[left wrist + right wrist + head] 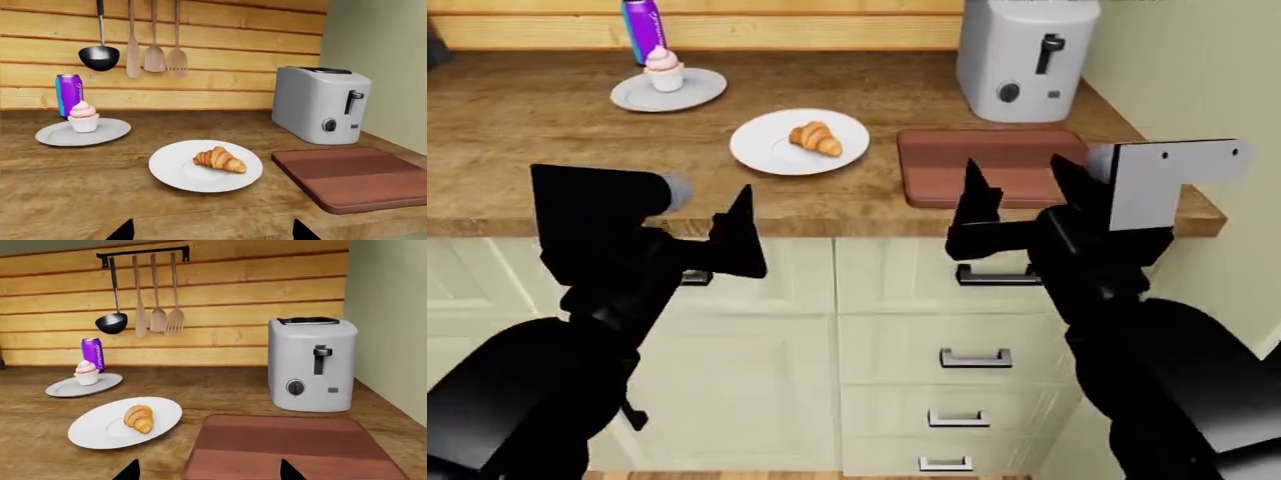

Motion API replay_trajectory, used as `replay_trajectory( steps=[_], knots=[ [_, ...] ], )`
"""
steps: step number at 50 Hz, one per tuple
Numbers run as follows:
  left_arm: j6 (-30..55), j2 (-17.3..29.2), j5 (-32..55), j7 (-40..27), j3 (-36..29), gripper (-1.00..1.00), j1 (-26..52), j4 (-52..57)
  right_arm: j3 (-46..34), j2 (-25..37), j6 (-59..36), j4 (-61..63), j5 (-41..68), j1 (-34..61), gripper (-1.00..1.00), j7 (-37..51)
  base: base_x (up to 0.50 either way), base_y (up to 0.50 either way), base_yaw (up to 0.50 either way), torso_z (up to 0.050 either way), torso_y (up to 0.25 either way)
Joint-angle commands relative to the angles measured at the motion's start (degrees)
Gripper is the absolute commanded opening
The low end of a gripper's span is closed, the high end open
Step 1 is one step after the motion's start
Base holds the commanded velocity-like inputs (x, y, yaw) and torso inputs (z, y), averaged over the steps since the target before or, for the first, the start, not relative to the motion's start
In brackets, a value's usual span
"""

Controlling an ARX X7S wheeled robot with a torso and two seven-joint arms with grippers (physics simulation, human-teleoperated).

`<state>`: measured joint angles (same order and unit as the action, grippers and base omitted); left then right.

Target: From the different types of pastries on the counter, select a croissant and place it on the cutting board. Then retrieve a jar of jam from the cabinet and place it alongside the croissant on the cutting board.

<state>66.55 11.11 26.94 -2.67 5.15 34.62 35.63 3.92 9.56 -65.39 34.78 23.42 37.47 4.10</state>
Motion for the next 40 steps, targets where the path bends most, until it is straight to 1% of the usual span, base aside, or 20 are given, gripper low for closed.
replay_trajectory(
  steps=[1, 10, 18, 24, 29, 34, 40],
  knots=[
    [13.9, 2.8, 5.5, 1.5, 1.0, 1.0, 19.2, -2.7, 2.8, 1.6, -13.0, -5.1, 4.3, 21.8, 1.0, -1.0, 0.18, 0.0, 0.0, 0.0, 0.0],
    [16.4, 4.2, 5.9, 1.1, -0.5, 1.0, 24.4, -3.9, 2.1, 2.7, -13.1, -8.1, 4.3, 27.3, 1.0, -1.2, 0.18, 0.0, 0.0, 0.0, 0.0],
    [17.4, 4.9, 6.2, 0.4, -1.1, 1.0, 26.5, -3.7, 1.1, 3.2, -12.1, -10.2, 3.9, 28.7, 1.0, -1.1, 0.21, 0.0, 0.0, 0.0, 0.0],
    [17.0, 5.5, 6.2, 0.2, -1.3, 1.0, 26.8, -4.1, 1.0, 3.5, -12.8, -10.1, 4.2, 29.4, 1.0, -1.0, 0.25, 0.0, 0.0, 0.0, 0.0],
    [15.1, 6.2, 5.8, 0.6, -1.8, 1.0, 26.8, -5.5, 0.8, 3.6, -13.0, -9.9, 4.4, 29.6, 1.0, -0.8, 0.3, 0.03, 0.0, 0.0, 0.0],
    [14.0, 6.6, 5.6, 0.7, -2.1, 1.0, 26.9, -6.3, 0.3, 3.3, -12.9, -10.1, 4.5, 30.0, 1.0, -0.5, 0.32, 0.14, 0.0, 0.0, 0.0],
    [14.9, 6.6, 6.1, 0.3, -1.9, 1.0, 27.5, -5.8, 0.4, 3.1, -13.1, -10.2, 4.8, 30.5, 1.0, -0.3, 0.32, 0.09, 0.0, 0.0, 0.0]
  ],
)
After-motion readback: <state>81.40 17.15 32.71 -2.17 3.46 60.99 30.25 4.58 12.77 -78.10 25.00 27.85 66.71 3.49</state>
